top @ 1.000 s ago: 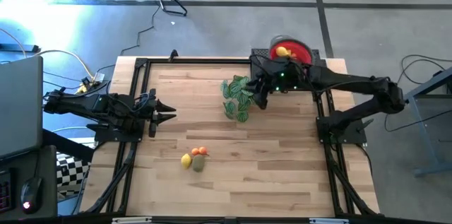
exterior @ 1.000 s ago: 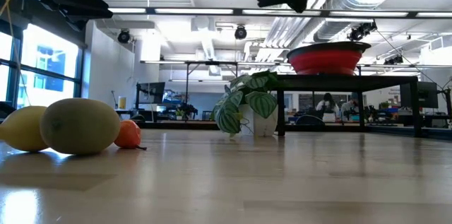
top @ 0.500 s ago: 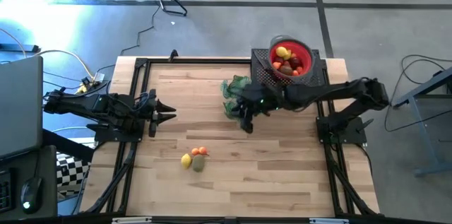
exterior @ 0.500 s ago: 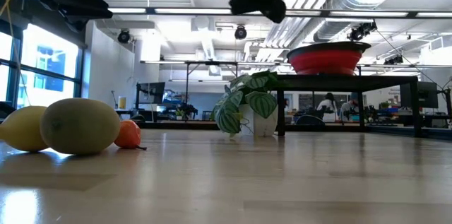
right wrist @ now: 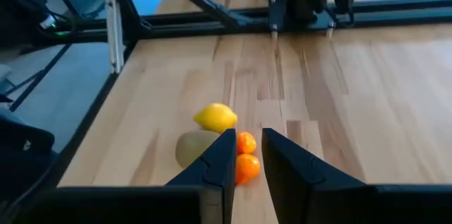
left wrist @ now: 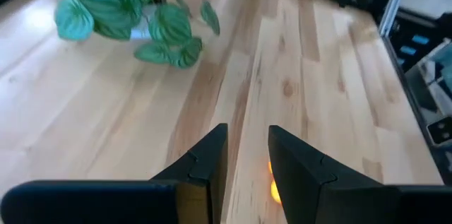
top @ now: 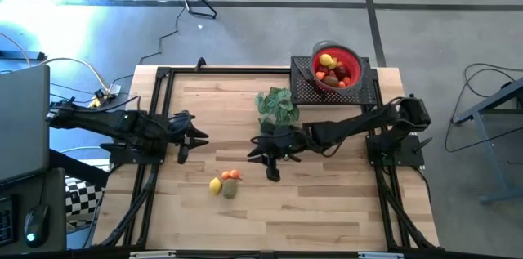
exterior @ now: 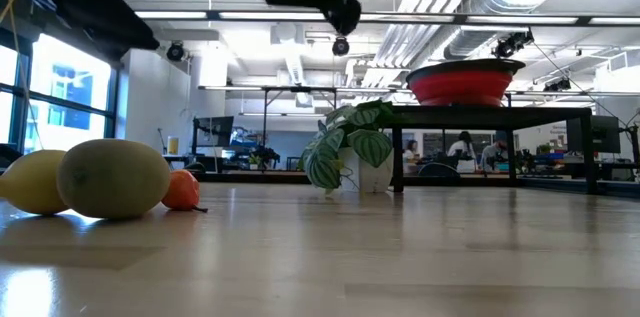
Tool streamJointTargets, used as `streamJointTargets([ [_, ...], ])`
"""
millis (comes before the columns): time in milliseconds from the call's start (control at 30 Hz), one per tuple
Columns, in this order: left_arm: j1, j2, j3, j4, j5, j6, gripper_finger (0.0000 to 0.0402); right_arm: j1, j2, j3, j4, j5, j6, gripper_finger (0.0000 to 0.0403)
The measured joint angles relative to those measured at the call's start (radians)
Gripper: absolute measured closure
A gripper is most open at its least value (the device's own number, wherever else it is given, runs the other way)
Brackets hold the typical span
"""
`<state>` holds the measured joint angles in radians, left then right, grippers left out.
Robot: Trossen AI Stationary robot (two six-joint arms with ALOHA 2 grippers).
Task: Pick & Place Fruit
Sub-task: Put the kiwi into the red colander
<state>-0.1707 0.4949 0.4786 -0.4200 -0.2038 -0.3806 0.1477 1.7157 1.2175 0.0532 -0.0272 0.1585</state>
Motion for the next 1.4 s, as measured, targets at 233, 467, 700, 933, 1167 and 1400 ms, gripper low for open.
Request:
streamJointTargets([
  [233, 0.0, 0.127, 0.0, 0.03, 0.019, -0.011, 0.0303, 0.006, 0.062, 0.0, 0.017, 0.002, 0.063, 0.0343],
  [467, -0.09, 0.278, 0.0, 0.158, 0.121, -0.005, 0.0303, 0.01, 0.092, 0.0, 0.04, 0.053, 0.083, 0.0351],
  [700, -0.271, 0.43, 0.0, 0.271, 0.052, -0.041, 0.0303, 0.009, 0.092, 0.0, 0.091, 0.059, 0.081, 0.0353],
  [933, -0.368, 0.575, 0.0, 0.327, -0.033, -0.181, 0.0303, 0.01, 0.092, 0.001, 0.092, 0.055, 0.081, 0.0353],
  [1167, -0.366, 0.684, 0.002, 0.398, -0.042, -0.233, 0.0303, 0.01, 0.092, 0.001, 0.086, 0.055, 0.081, 0.0353],
  [1400, -0.367, 0.731, 0.001, 0.48, 0.006, -0.238, 0.0303, 0.01, 0.092, 0.001, 0.084, 0.054, 0.081, 0.0353],
])
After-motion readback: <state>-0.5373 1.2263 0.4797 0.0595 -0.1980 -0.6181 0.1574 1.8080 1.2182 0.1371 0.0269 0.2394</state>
